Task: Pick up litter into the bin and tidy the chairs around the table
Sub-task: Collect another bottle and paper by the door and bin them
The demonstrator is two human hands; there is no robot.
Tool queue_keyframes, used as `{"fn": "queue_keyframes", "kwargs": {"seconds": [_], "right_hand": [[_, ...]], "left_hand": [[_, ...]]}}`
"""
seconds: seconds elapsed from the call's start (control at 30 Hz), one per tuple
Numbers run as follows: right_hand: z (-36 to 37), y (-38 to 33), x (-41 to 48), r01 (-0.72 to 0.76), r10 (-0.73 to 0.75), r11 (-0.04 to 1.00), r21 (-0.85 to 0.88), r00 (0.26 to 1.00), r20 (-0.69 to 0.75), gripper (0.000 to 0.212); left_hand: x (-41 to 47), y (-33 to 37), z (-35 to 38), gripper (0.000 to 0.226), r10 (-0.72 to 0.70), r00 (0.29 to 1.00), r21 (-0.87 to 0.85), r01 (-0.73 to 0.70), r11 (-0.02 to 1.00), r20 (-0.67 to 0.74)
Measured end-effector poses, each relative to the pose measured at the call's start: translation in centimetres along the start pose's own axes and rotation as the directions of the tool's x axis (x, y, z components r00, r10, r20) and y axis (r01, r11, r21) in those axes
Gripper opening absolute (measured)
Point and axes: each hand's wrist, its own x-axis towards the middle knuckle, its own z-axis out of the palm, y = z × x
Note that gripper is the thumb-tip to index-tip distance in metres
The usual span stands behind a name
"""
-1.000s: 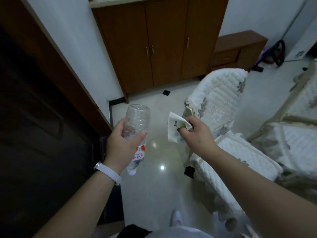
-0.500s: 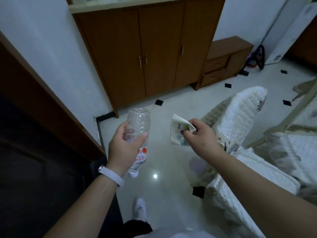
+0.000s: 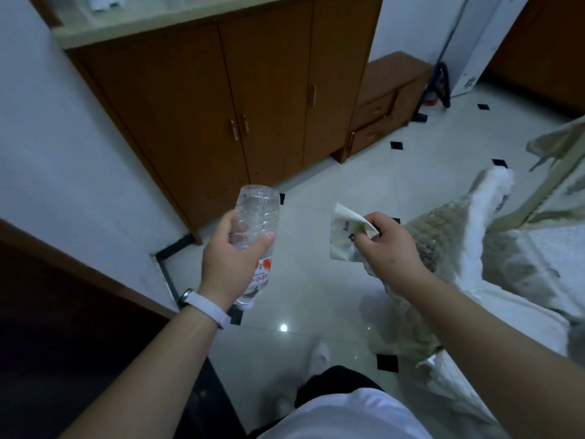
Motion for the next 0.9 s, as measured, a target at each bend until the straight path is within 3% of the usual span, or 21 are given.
{"fn": "queue_keyframes", "kwargs": {"seconds": [0.37,0.53,0.7,0.9], "right_hand": [[2.8,0.2,18.3,-0.095,0.095,0.995,0.034,0.995,-0.001,0.009],[0.7,-0.9,26.5,-0.114,0.114,0.993,0.039,0.993,-0.016,0.011],[-1.3,-2.0,32.5,-0.120,0.123,0.992,0.033,0.987,-0.107,0.012],[-1.4,-0.8,38.6,-0.231,0.239,0.971,0.062,0.947,-0.214,0.010]], "left_hand": [[18.6,2.3,5.1,0.048,-0.055,0.993,0.096,0.045,0.994,0.107],[27.4,5.9,8.4,0.051,-0.002,0.991,0.126,-0.015,0.992,0.135],[34.0,8.6,11.4,0.046,0.041,0.978,0.096,-0.062,0.993,0.205],[42.5,8.9,15.4,0.047,0.023,0.949,0.081,-0.051,0.995,0.315]]}}
